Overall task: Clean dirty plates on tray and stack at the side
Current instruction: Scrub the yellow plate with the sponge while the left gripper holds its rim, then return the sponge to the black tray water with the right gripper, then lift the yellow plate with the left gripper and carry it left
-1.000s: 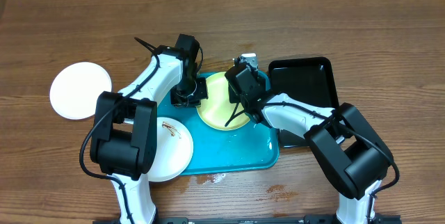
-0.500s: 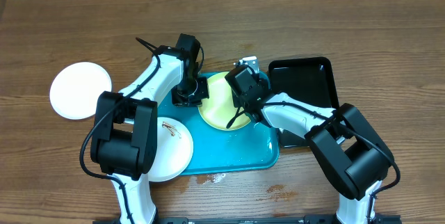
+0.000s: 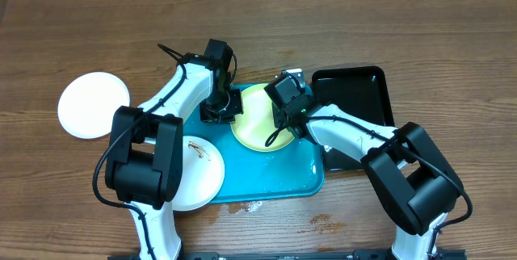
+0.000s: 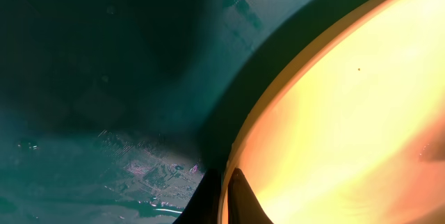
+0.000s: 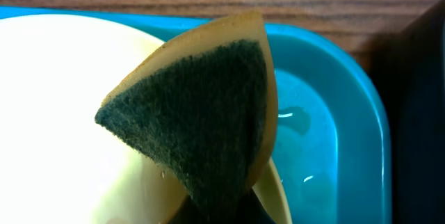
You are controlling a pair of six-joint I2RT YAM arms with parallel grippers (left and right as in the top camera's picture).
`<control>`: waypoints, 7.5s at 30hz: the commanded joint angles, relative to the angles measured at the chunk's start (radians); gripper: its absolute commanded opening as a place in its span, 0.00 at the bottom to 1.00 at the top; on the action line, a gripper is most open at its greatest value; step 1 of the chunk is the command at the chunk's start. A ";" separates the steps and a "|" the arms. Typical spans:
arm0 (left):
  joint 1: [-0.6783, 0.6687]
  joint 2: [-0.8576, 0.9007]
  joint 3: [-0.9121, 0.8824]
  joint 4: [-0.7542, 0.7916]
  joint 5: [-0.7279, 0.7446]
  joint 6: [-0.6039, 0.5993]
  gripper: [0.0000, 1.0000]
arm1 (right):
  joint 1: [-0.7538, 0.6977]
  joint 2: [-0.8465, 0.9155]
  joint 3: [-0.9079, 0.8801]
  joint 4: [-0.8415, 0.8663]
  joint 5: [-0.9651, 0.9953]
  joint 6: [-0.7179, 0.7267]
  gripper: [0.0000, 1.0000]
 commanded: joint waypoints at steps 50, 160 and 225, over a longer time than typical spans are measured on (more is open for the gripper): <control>-0.003 0.049 -0.033 0.005 -0.058 -0.035 0.04 | -0.032 -0.003 0.041 -0.220 0.027 0.397 0.04; -0.037 -0.026 0.206 -0.181 -0.218 0.083 0.04 | -0.457 -0.232 -0.203 -0.187 -0.046 -0.076 1.00; -0.537 -0.148 0.271 -0.188 -1.292 -0.160 0.04 | -0.457 -0.232 -0.203 -0.187 -0.046 -0.076 1.00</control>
